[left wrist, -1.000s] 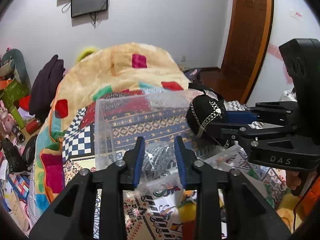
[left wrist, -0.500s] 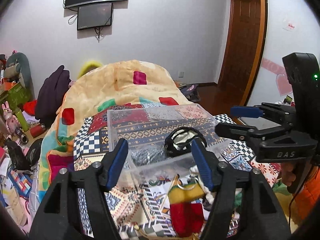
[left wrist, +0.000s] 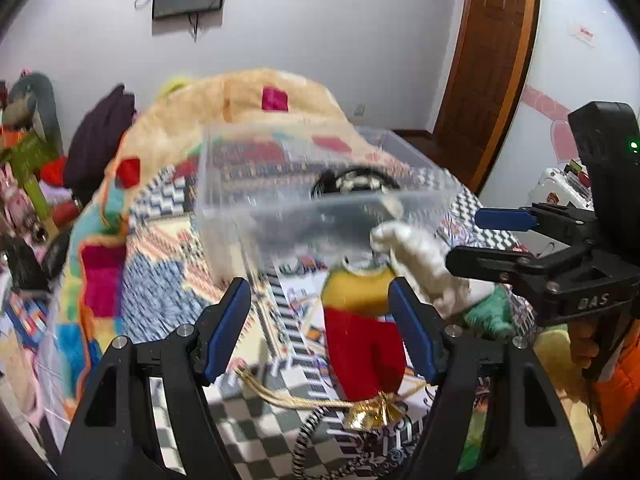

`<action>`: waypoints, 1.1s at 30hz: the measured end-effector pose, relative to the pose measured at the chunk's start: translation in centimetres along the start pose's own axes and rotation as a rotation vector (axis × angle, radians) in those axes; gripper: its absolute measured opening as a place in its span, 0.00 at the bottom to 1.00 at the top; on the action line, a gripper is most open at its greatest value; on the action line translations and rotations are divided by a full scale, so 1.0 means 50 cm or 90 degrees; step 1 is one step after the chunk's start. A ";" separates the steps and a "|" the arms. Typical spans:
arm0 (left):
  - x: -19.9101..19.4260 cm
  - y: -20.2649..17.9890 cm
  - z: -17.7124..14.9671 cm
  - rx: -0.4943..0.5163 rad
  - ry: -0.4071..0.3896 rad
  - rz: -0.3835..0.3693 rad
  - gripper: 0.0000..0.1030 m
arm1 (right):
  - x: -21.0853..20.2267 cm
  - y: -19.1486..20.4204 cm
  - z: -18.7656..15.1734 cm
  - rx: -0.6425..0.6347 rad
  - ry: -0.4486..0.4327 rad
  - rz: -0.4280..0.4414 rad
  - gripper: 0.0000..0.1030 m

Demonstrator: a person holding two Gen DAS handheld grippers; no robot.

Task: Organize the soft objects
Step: 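Grasp the white drawstring pouch with the right tool while the left tool grasps the red cloth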

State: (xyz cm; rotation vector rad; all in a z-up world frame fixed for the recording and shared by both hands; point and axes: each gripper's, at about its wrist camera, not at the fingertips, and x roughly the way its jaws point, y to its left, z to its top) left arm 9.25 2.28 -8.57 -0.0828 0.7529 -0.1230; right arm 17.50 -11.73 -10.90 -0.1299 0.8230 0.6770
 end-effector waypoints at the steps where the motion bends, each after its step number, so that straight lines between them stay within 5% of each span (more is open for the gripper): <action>1: 0.010 0.001 -0.008 -0.005 0.009 -0.004 0.69 | 0.009 -0.004 -0.003 0.006 0.006 0.001 0.83; 5: 0.029 0.000 -0.026 -0.010 0.028 -0.014 0.68 | 0.027 -0.014 -0.012 0.027 0.024 0.021 0.83; 10: 0.041 -0.005 -0.043 -0.009 0.044 -0.036 0.45 | 0.044 -0.021 -0.027 0.043 0.045 0.033 0.80; 15: 0.045 -0.010 -0.053 -0.006 0.054 -0.048 0.27 | 0.051 -0.019 -0.041 0.051 0.059 0.042 0.61; 19: 0.042 -0.020 -0.068 -0.003 0.052 -0.055 0.10 | 0.041 -0.022 -0.041 0.056 0.052 0.043 0.33; 24: 0.027 -0.020 -0.065 -0.009 0.034 -0.054 0.06 | 0.021 -0.032 -0.042 0.066 0.035 0.046 0.17; 33: -0.042 -0.002 -0.025 -0.016 -0.030 -0.048 0.04 | -0.046 -0.021 -0.015 0.048 -0.040 0.048 0.13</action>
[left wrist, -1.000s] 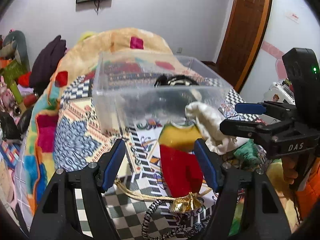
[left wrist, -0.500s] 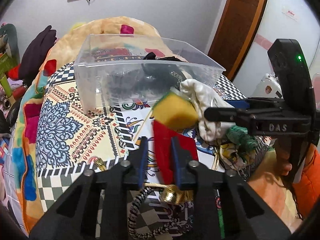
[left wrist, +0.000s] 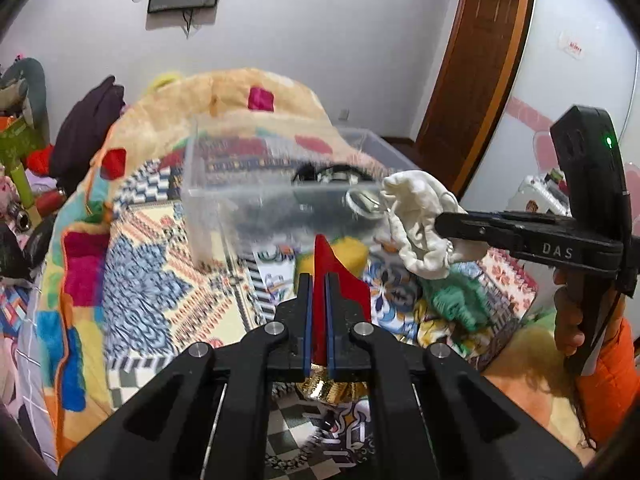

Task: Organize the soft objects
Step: 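Grasp the white drawstring pouch with the right tool while the left tool grasps the red cloth, then carry the pouch and red cloth over the box and release both inside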

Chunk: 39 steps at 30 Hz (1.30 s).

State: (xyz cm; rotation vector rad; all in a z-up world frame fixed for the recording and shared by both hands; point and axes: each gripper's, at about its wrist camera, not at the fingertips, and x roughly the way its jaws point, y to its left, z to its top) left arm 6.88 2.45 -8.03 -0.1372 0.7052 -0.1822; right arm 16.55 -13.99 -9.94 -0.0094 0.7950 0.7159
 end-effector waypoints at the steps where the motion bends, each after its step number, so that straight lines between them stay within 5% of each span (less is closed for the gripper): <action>1: -0.011 0.001 0.008 -0.002 -0.012 0.000 0.04 | -0.004 0.001 0.003 -0.002 -0.006 -0.001 0.13; 24: -0.051 0.031 0.216 0.011 -0.170 0.068 0.04 | -0.061 -0.001 0.135 -0.022 -0.151 -0.026 0.13; 39: 0.113 0.079 0.239 -0.022 -0.090 0.084 0.04 | 0.079 -0.038 0.163 -0.007 -0.067 -0.056 0.13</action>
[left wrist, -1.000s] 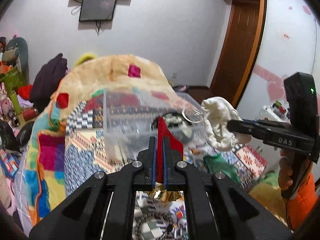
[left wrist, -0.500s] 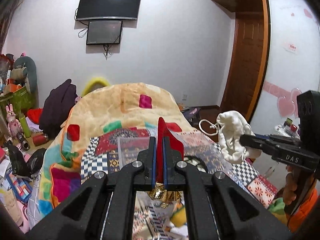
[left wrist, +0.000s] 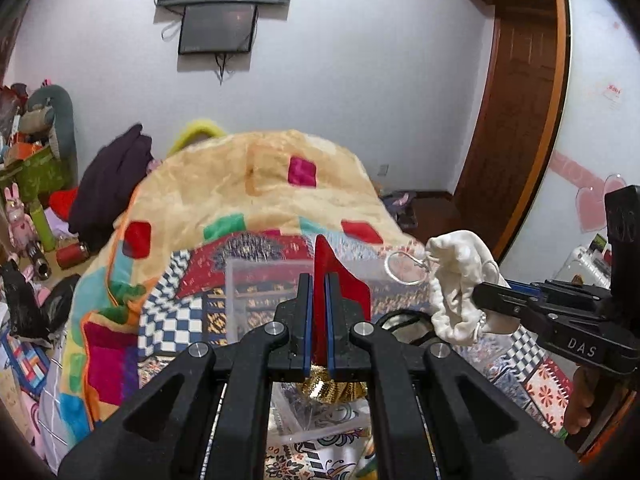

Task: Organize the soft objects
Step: 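Carry the pouch and red cloth over the box and release both inside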

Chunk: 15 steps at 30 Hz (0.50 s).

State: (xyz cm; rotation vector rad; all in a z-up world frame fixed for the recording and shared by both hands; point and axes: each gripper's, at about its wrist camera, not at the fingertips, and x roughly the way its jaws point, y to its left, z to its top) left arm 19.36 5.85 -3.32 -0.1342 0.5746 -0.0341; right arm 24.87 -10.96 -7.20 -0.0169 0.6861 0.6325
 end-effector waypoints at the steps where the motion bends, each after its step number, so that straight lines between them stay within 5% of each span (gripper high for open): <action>1: 0.016 -0.001 -0.006 0.001 0.012 0.001 0.04 | 0.011 -0.001 -0.003 -0.001 0.011 -0.003 0.13; 15: 0.117 -0.024 -0.056 0.034 0.117 0.010 0.05 | 0.076 0.009 -0.030 -0.033 0.102 -0.027 0.15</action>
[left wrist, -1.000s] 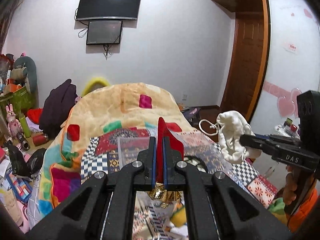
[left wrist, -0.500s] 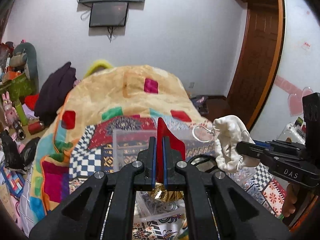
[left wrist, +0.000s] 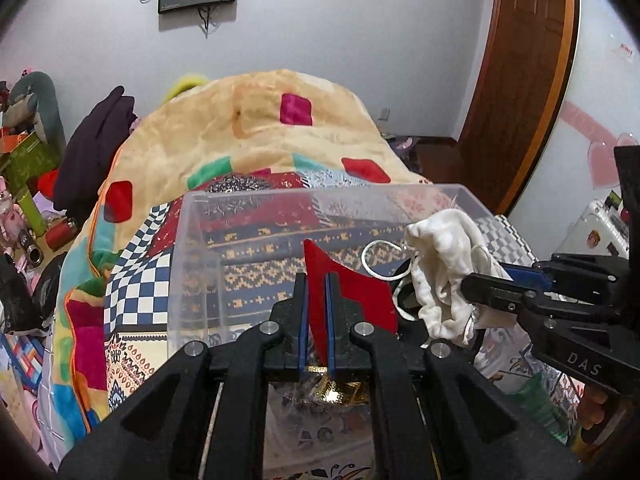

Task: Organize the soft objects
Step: 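Carry the pouch and red cloth over the box and release both inside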

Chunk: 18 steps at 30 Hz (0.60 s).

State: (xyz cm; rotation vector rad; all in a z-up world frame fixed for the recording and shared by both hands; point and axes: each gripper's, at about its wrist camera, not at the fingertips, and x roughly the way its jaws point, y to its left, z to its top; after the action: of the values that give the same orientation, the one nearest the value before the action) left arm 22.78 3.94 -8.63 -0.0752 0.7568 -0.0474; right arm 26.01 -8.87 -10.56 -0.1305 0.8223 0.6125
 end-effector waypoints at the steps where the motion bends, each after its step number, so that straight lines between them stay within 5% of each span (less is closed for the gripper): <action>1: -0.001 -0.002 -0.002 0.002 0.003 0.001 0.07 | -0.001 0.002 0.000 -0.002 0.000 -0.003 0.15; 4: -0.004 -0.004 -0.004 0.002 0.012 -0.004 0.17 | -0.008 0.003 0.001 -0.004 -0.001 -0.003 0.18; 13: -0.075 -0.015 -0.007 0.014 -0.023 -0.017 0.50 | -0.068 -0.004 0.006 0.007 -0.050 -0.010 0.60; 18: -0.134 -0.030 -0.002 0.013 -0.063 -0.028 0.64 | -0.124 0.000 0.007 0.004 -0.096 -0.019 0.75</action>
State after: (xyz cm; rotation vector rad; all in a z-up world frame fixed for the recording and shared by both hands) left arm 17.82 2.90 -4.00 -0.0745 0.6563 -0.0921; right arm 23.02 -11.61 -5.85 -0.0896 0.6751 0.5835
